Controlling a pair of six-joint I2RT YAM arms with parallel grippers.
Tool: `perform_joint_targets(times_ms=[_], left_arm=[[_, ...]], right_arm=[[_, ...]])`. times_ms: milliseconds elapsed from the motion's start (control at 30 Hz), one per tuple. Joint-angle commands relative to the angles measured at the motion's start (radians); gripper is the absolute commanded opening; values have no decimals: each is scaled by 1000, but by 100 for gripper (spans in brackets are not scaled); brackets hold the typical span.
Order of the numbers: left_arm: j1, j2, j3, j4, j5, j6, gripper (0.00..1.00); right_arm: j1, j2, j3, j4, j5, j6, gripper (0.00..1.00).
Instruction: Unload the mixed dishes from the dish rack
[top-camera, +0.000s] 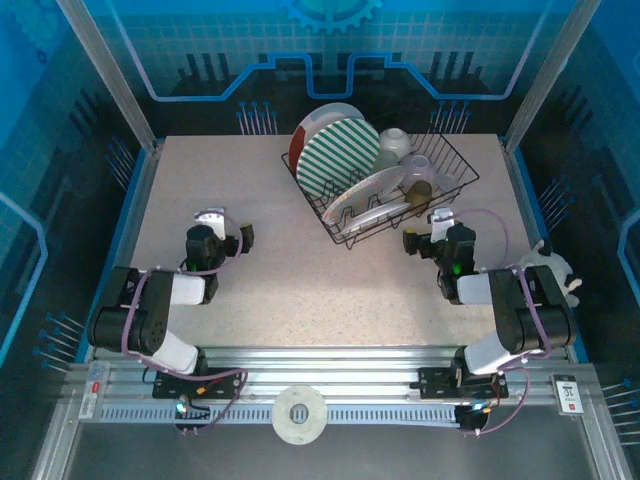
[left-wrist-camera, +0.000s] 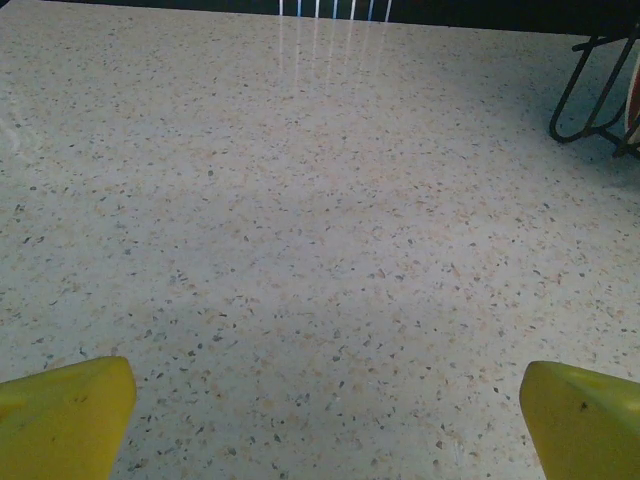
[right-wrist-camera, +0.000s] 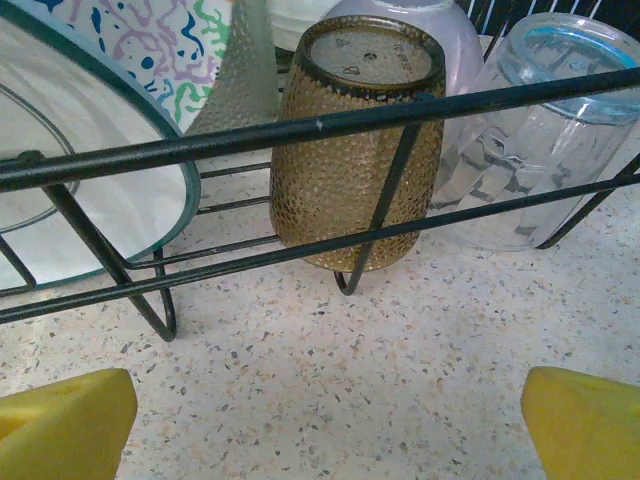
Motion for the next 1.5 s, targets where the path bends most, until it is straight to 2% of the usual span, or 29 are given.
perform_joint_targets(times_ms=[0, 967, 1467], left_arm=[[13, 16, 19, 41, 28, 29, 99], [17, 14, 23, 37, 34, 25, 99], [30, 13, 18, 41, 31, 6, 99]], right_arm=[[-5, 9, 27, 52, -14, -18, 100], [4, 9, 25, 59, 2, -23, 100], [-25, 9, 33, 45, -59, -5, 100]])
